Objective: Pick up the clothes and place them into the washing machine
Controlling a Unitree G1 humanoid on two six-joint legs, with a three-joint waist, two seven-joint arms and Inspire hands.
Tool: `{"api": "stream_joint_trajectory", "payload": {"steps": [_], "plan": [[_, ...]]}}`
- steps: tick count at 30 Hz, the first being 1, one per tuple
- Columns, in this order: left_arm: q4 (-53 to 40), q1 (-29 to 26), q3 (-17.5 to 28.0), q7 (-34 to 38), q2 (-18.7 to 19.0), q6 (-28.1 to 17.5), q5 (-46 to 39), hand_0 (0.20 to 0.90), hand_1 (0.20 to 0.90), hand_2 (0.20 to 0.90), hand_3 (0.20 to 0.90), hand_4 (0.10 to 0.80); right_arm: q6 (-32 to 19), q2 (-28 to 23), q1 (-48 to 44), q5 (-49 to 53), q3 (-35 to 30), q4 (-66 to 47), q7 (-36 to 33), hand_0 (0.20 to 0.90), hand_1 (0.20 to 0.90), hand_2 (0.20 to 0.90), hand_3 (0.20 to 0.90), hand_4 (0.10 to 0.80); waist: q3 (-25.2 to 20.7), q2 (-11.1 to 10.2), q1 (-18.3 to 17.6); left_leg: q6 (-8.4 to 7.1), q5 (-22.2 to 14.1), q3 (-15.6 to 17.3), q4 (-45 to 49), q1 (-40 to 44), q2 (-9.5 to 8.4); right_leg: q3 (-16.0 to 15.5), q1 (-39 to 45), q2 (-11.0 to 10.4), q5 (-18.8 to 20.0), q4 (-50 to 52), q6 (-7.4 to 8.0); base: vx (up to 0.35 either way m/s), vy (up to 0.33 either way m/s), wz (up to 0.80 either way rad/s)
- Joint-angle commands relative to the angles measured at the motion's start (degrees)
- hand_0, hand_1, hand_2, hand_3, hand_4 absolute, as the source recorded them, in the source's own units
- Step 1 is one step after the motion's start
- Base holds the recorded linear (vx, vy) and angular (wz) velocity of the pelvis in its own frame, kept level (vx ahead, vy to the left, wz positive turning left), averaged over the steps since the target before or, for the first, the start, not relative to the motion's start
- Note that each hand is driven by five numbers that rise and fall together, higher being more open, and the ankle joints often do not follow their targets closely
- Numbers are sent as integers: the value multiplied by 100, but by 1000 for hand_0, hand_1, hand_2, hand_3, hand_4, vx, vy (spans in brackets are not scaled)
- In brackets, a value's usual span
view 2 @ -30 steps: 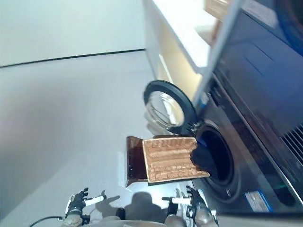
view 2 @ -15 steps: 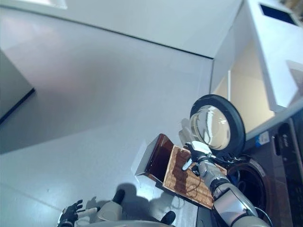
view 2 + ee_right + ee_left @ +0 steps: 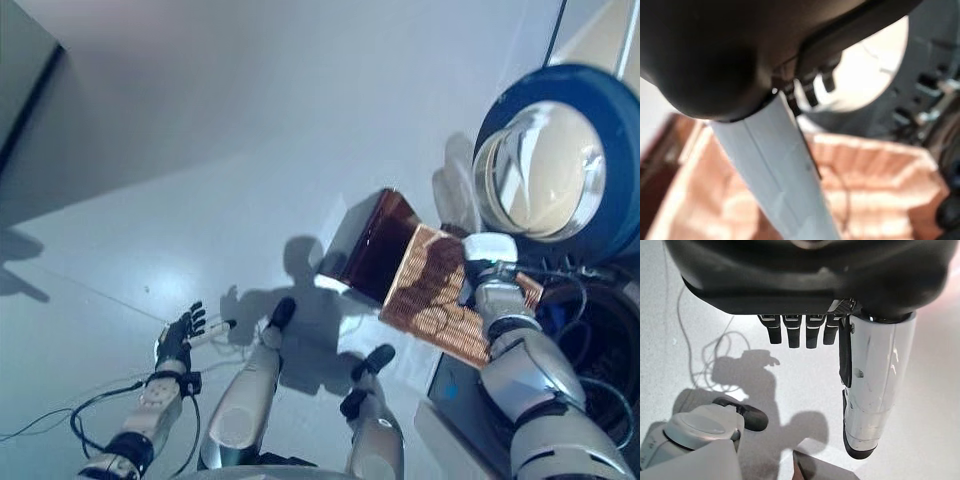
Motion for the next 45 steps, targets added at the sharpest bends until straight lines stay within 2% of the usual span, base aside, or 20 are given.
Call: {"api": "stream_joint_trajectory", "payload": {"steps": [1, 5, 11, 17, 19, 21, 22, 24, 27, 28, 31, 34, 37, 42, 45], "plan": [[-282, 292, 64, 250, 198, -369, -227, 900, 900, 900, 900, 800, 447, -1091, -399, 107, 230, 34, -305, 900, 900, 900, 900, 800, 12, 55, -83, -79, 435, 223, -233, -320, -103, 350, -264, -167, -638, 953, 178, 0, 0, 0], [-433, 276, 125, 343, 194, -395, -337, 900, 900, 900, 900, 800, 521, -1364, -418, 87, 287, -38, -309, 900, 900, 900, 900, 800, 109, -36, -197, -95, 414, 251, -98, -608, -95, 403, -553, -155, -654, 1033, 153, 0, 2, 0], [-345, 173, 450, 589, 209, -497, -689, 900, 900, 900, 900, 800, 574, -1584, -185, 125, 221, -411, -319, 900, 900, 900, 900, 800, 220, -312, -425, -98, 392, 311, -105, -785, 21, 519, -808, -31, -618, 993, 139, -1, -14, -15], [-660, 252, 715, 694, 346, -569, -788, 900, 900, 900, 900, 800, 615, -1814, 178, 338, -73, -815, -375, 900, 900, 900, 900, 800, 305, -510, -590, -142, 425, 271, -117, -1008, 106, 500, -1056, 69, -630, 1001, 105, -10, -65, -8], [-615, 255, 922, 762, 419, -614, -912, 900, 900, 900, 900, 800, 655, -2029, 394, 431, -248, -1072, -410, 900, 900, 900, 900, 800, 337, -690, -731, -180, 455, 223, -120, -1188, 194, 516, -1276, 168, -633, 1013, 78, -25, -107, -3], [-682, 242, 954, 792, 451, -617, -911, 900, 900, 900, 900, 800, 674, -2079, 509, 431, -335, -1205, -403, 900, 900, 900, 900, 800, 324, -742, -758, -189, 466, 209, -118, -1267, 224, 516, -1367, 196, -639, 1031, 72, 35, -104, -1], [-401, 154, 1099, 870, 525, -632, -998, 900, 900, 900, 900, 800, 667, -2155, 566, 474, -398, -1413, -421, 900, 900, 900, 900, 800, 316, -895, -873, -222, 349, 150, -141, -1285, 340, 594, -1465, 318, -763, 1081, 113, -12, -110, -5], [-475, 92, 1170, 934, 584, -650, -1042, 900, 900, 900, 900, 800, 673, -2190, 743, 535, -540, -1668, -426, 900, 900, 900, 900, 800, 360, -1045, -898, -215, 456, 126, -47, -1493, 383, 555, -1715, 353, -669, 1179, 46, -54, -110, -15], [-852, 187, 1302, 1051, 644, -685, -964, 900, 900, 900, 900, 800, 666, -2275, 986, 600, -700, -2040, -466, 900, 900, 900, 900, 800, 422, -1166, -927, -210, 329, -17, 291, -1727, 398, 584, -2015, 437, -844, 1572, -8, 29, -121, -23], [-954, 216, 1342, 1061, 637, -677, -964, 900, 900, 900, 900, 800, 675, -2275, 1087, 624, -796, -2207, -457, 900, 900, 900, 900, 800, 383, -1180, -958, -229, 98, -85, 421, -1771, 410, 653, -2072, 470, -1075, 1758, 46, 103, -145, -26], [-1217, 344, 1494, 1120, 636, -680, -904, 900, 900, 900, 900, 800, 709, -2342, 1414, 602, -1078, -2788, -417, 900, 900, 900, 900, 800, 323, -1203, -1011, -196, -89, -196, 819, -2084, 358, 646, -2389, 451, -1338, 2251, 15, 45, -83, -10], [-1444, 338, 1459, 1179, 498, -720, -891, 900, 900, 900, 900, 800, 654, -1815, 1629, 837, -975, -1493, -731, 900, 900, 900, 900, 800, 280, -1109, -948, -166, -198, -264, 1107, -2349, 305, 608, -2643, 369, -1465, 2586, 4, 20, -26, 4], [-1339, 65, 1401, 1282, 550, -806, -867, 900, 900, 900, 900, 800, 569, -1394, 1219, 1078, -606, -671, -913, 900, 900, 900, 900, 800, 155, -1015, -897, -147, -248, -279, 1269, -2582, 253, 638, -2897, 286, -1590, 2878, -7, 40, -14, 9], [-1447, -162, 1437, 1517, 645, -912, -716, 900, 900, 900, 900, 800, 516, -774, 1091, 1271, -394, -292, -974, 900, 900, 900, 900, 800, 98, -1025, -832, -86, -474, -238, 1694, -2925, 187, 739, -3226, 153, -1767, 3340, -28, 5, 3, 1], [-1460, -254, 1450, 1651, 685, -941, -570, 900, 900, 900, 900, 800, 458, -424, 1366, 1301, -477, -329, -1055, 900, 900, 900, 900, 800, 79, -1063, -847, -43, -595, -243, 1943, -3122, 144, 752, -3380, 111, -1857, 3586, -32, 35, -3, 3]]}}
